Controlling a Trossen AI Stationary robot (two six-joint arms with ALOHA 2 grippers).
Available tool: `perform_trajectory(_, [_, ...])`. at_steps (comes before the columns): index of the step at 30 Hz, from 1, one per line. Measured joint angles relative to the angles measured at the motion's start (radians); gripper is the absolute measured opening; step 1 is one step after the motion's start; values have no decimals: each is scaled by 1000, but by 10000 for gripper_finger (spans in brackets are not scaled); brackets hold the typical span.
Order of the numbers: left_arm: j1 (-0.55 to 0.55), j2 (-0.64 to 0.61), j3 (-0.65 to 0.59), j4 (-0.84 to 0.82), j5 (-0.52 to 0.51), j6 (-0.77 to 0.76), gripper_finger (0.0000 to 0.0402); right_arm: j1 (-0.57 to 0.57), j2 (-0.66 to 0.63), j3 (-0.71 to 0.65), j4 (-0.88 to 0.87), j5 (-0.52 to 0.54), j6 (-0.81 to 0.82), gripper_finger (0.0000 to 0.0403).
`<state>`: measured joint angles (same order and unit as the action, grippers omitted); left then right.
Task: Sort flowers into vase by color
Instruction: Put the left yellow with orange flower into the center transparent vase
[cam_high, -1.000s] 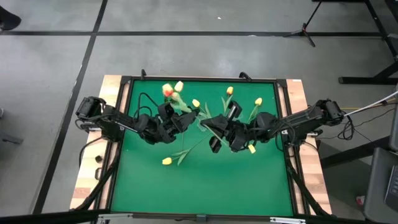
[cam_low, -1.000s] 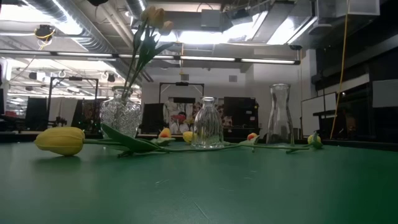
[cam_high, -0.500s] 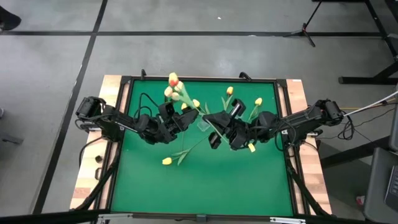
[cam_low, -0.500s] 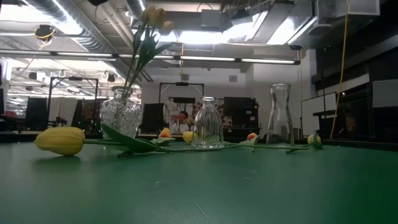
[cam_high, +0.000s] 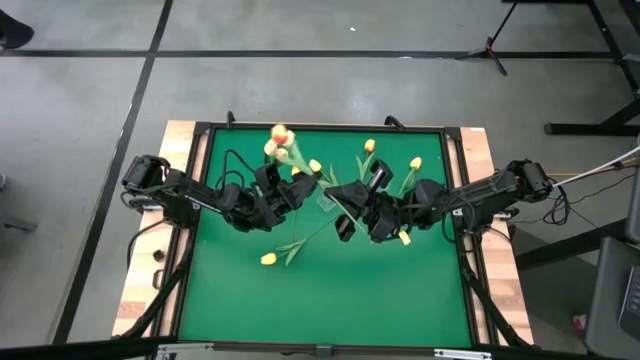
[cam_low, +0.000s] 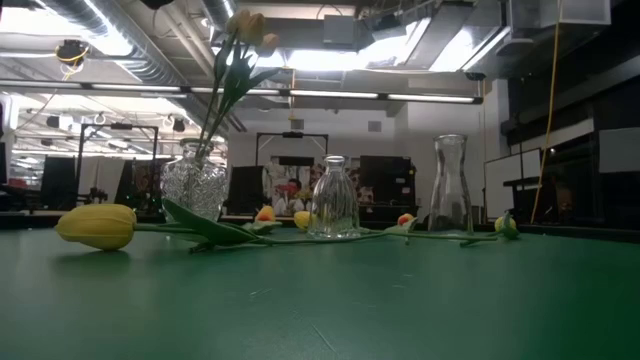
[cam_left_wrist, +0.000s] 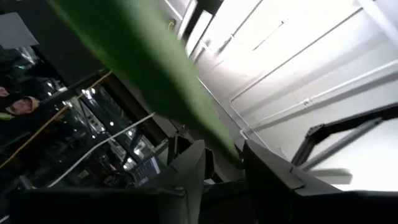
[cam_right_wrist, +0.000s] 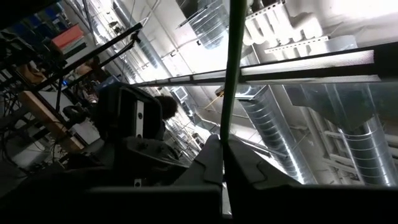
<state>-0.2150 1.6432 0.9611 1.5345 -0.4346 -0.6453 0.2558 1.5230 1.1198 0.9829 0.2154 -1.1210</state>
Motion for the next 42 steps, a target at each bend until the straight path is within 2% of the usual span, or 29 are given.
perform_trajectory(9, [-1, -2, 0, 11, -35, -3, 10, -1, -1, 0, -26, -1, 33, 0])
perform_trajectory(16, [-2, -2, 0, 6, -47, -1, 11, -1, -2, 0, -48, 10, 42, 20])
perform_trajectory(24, [-1, -3, 0, 21, -60, 4, 9, 1, -2, 0, -81, 139, -30, 107])
perform_trajectory(29, [2, -6, 0, 29, -57, 4, 9, 21, -10, 0, -93, 329, -62, 169])
perform_trajectory(34, [31, -6, 0, 32, -61, 4, 8, 43, -10, -1, -123, 575, -125, 203])
perform_trajectory(38, [50, -6, 0, 30, -57, 52, 8, 60, -10, -1, -216, 865, -218, 210])
perform_trajectory(41, [52, -6, 0, 28, -56, 194, 8, 73, -10, -1, -318, 1107, -298, 211])
perform_trajectory(42, [50, -6, 0, 26, -56, 251, 8, 72, -17, -2, -379, 1135, -286, 211])
